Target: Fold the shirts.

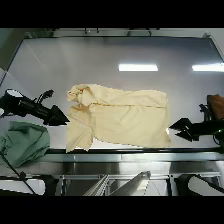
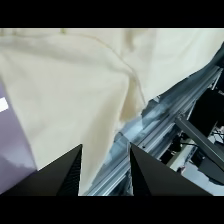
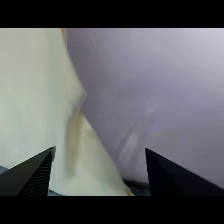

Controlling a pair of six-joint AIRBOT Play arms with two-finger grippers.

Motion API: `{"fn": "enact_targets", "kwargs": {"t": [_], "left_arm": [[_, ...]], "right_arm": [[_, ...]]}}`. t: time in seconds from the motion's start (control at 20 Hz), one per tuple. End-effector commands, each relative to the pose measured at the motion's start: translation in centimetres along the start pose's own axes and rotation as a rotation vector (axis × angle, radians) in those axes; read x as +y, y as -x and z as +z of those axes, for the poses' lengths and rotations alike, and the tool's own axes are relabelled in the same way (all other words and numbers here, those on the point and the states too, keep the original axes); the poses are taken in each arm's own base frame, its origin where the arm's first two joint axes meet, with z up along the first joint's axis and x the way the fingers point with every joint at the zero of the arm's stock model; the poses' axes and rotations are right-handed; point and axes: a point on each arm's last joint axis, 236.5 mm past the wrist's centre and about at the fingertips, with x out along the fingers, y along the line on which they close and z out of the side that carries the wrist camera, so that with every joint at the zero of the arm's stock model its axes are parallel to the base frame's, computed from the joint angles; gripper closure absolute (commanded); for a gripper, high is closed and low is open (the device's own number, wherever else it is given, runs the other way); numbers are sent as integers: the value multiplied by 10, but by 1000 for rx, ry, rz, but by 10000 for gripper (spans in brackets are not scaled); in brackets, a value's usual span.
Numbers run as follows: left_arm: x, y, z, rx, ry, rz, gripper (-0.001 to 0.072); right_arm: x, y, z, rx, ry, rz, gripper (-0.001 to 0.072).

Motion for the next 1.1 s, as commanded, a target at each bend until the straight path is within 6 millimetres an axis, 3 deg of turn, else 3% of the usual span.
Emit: {"fn": "enact_targets", "kwargs": {"t": [0.0,0.05,0.1,0.25,0.4,0.45,0.55,0.7,0.75,0.8,0.9,1.05], "left_arm": [[36,-4,1,-32,13,132,400],[42,-2,6,-56,14,152,401],[44,-2,9,-71,13,161,400],[49,0,17,-104,10,181,394],[58,4,36,-184,4,224,394],[57,2,41,-197,-1,230,394],[52,-11,49,-190,-5,208,394],[26,-46,69,-169,7,97,396],[21,-57,69,-121,-8,81,466],[19,-64,63,-49,-21,78,697],[15,-67,54,45,-12,72,705],[-1,-44,50,24,-48,82,705]], "right_arm": [[-19,-25,-16,92,-17,-38,115],[-16,-34,-23,132,-3,-26,301],[-13,-43,-30,171,13,-23,388],[-7,-63,-50,277,51,-31,392],[14,-68,-47,260,66,38,411],[19,-68,-47,256,71,62,515],[26,-68,-46,254,70,92,530],[35,-66,-49,267,67,129,530],[37,-65,-52,279,69,136,546],[40,-62,-56,296,78,151,658],[48,-54,-63,321,91,176,692],[58,-28,-58,272,84,218,692]]}}
